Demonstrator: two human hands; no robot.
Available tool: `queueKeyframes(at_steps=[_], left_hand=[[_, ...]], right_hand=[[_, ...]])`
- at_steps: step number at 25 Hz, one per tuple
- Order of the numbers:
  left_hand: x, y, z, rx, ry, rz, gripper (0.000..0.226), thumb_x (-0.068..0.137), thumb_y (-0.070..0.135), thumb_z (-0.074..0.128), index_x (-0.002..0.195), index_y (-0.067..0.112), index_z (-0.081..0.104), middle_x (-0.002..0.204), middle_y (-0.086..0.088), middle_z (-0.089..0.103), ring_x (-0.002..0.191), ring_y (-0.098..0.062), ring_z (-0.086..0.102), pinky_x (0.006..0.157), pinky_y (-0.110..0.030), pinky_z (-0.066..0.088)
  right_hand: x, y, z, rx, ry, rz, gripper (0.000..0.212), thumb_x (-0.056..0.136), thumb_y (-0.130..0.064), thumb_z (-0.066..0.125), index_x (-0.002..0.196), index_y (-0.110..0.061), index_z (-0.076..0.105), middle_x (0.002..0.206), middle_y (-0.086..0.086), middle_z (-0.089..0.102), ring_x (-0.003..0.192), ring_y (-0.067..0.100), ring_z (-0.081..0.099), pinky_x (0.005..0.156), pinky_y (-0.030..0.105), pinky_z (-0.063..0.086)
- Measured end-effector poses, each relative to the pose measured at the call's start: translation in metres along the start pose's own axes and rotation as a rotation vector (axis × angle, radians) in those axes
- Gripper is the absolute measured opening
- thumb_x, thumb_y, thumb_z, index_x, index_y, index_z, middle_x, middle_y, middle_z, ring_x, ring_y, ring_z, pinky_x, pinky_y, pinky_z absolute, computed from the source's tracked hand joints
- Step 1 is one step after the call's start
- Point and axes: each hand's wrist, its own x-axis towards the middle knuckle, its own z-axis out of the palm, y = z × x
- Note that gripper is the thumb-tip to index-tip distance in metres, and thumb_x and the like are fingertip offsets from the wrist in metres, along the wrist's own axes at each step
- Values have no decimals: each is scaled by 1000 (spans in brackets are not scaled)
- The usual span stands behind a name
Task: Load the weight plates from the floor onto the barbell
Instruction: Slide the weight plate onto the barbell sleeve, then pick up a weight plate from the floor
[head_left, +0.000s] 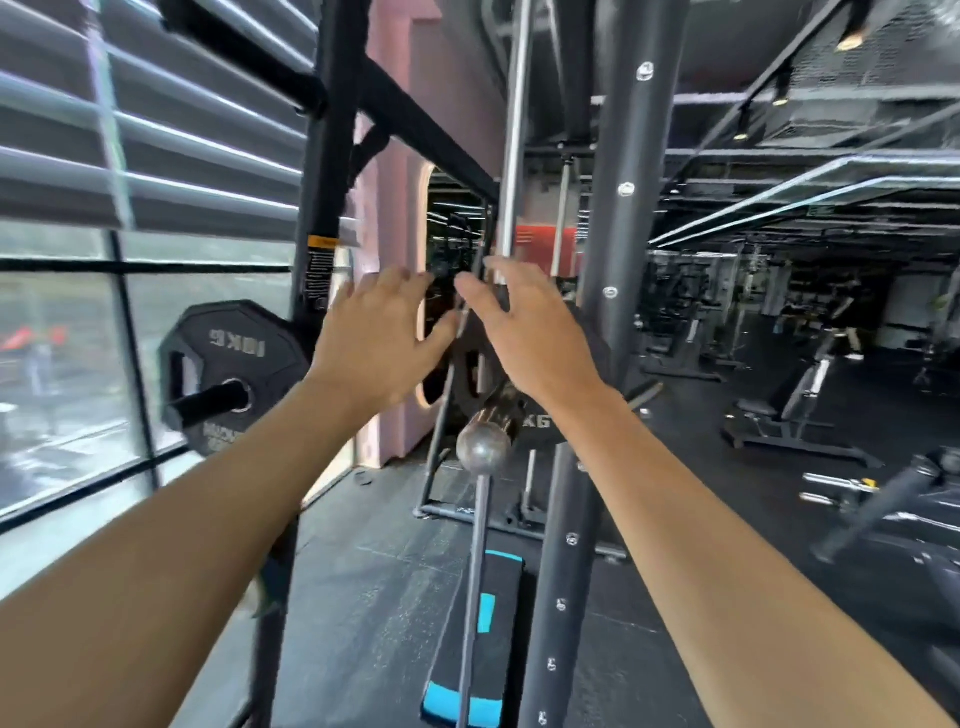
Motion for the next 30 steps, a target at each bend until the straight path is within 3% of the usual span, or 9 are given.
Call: queueKeyframes(at_steps=[7, 13, 16, 22, 26, 30], left_hand=[[-98, -57, -67, 197, -20, -225, 72, 89, 64, 27, 138, 17, 51, 129, -10, 59, 121, -35, 53, 105, -49, 39], [-211, -145, -87, 300, -109, -554, 91, 82, 72, 18, 145, 11, 45, 142, -14, 52, 129, -37, 48, 109, -48, 36], [-271, -192, -85, 313, -149, -695, 91, 83, 72, 18, 147, 12, 44, 146, -12, 49, 132, -36, 46, 112, -48, 34], [-400, -301, -56, 332, -257, -977, 68, 97, 59, 39, 146, 12, 45, 145, -12, 49, 128, -35, 49, 107, -46, 37], [-475, -368, -34, 349, -367, -1139, 68, 96, 61, 40, 142, 12, 48, 137, -13, 55, 120, -35, 54, 100, -47, 40], [-566, -411, -8, 329, -500, -1344, 68, 94, 61, 41, 142, 14, 47, 138, -11, 53, 124, -34, 51, 102, -46, 42]], right_hand=[[-49, -67, 30, 156, -137, -117, 66, 97, -67, 37, 149, -26, 40, 150, -2, 43, 140, 19, 36, 107, 44, 38], [-96, -117, 112, 284, -323, -192, 66, 95, -67, 40, 147, -26, 41, 148, -4, 45, 138, 18, 38, 101, 41, 39], [-118, -141, 179, 311, -433, -199, 63, 96, -64, 43, 145, -24, 44, 146, 0, 47, 136, 21, 40, 103, 38, 37], [-178, -188, 343, 323, -718, -180, 66, 95, -67, 40, 146, -25, 42, 150, -3, 43, 141, 19, 35, 106, 44, 36], [-240, -226, 463, 337, -928, -187, 67, 95, -69, 41, 145, -25, 43, 149, -1, 46, 138, 20, 40, 102, 45, 40], [-324, -247, 572, 337, -1167, -140, 67, 94, -67, 45, 143, -21, 47, 146, 3, 50, 136, 24, 43, 102, 43, 39]])
